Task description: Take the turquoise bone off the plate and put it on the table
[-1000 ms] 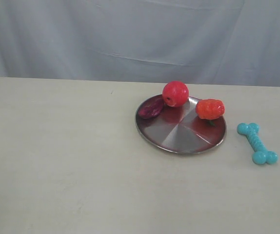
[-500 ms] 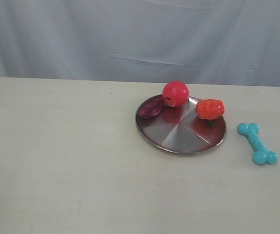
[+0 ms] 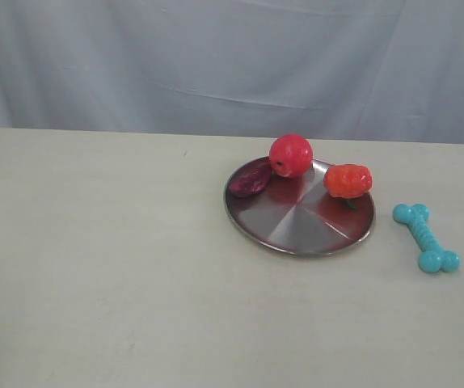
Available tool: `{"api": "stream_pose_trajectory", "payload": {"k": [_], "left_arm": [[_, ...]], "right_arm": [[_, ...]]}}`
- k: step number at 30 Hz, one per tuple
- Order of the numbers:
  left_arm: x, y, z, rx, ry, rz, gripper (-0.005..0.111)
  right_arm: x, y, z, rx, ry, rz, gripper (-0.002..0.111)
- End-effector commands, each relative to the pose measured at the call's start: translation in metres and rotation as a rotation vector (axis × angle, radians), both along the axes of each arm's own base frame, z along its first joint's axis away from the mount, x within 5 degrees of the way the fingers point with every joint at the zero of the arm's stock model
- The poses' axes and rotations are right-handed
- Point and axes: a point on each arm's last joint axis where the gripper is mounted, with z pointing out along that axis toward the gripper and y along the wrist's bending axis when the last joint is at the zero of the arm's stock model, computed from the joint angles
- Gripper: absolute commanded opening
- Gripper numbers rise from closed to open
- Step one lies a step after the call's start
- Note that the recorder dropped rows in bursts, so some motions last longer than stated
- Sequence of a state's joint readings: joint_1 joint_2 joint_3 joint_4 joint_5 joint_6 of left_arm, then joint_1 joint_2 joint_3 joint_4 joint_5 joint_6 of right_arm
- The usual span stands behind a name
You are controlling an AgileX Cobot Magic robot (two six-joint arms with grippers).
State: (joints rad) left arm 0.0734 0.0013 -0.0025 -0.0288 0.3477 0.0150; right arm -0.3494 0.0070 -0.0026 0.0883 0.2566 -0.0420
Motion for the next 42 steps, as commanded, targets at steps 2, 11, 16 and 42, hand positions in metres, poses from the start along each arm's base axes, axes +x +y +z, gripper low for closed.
{"api": "stream_pose_trajectory", "payload": {"k": [2, 11, 16, 42], "left_arm": [[0.0001, 0.0001, -0.0003, -0.008, -0.005, 0.005, 0.000], [0.0001, 0.0001, -0.0003, -0.008, -0.005, 0.005, 0.000], [0.0001, 0.0001, -0.0003, -0.008, -0.005, 0.005, 0.000], [0.0001, 0.0001, -0.0003, -0.008, -0.005, 0.005, 0.000]], "right_arm": [[-0.0019, -0.0007, -0.0063, 0.016, 0.059, -0.012, 0.000], [-0.0027, -0.0010, -0.0087, 0.030, 0.082, -0.019, 0.000], [-0.0027, -0.0009, -0.0088, 0.021, 0.087, -0.017, 0.000], [-0.0020, 0.0015, -0.0094, 0.039, 0.088, 0.028, 0.000]]}}
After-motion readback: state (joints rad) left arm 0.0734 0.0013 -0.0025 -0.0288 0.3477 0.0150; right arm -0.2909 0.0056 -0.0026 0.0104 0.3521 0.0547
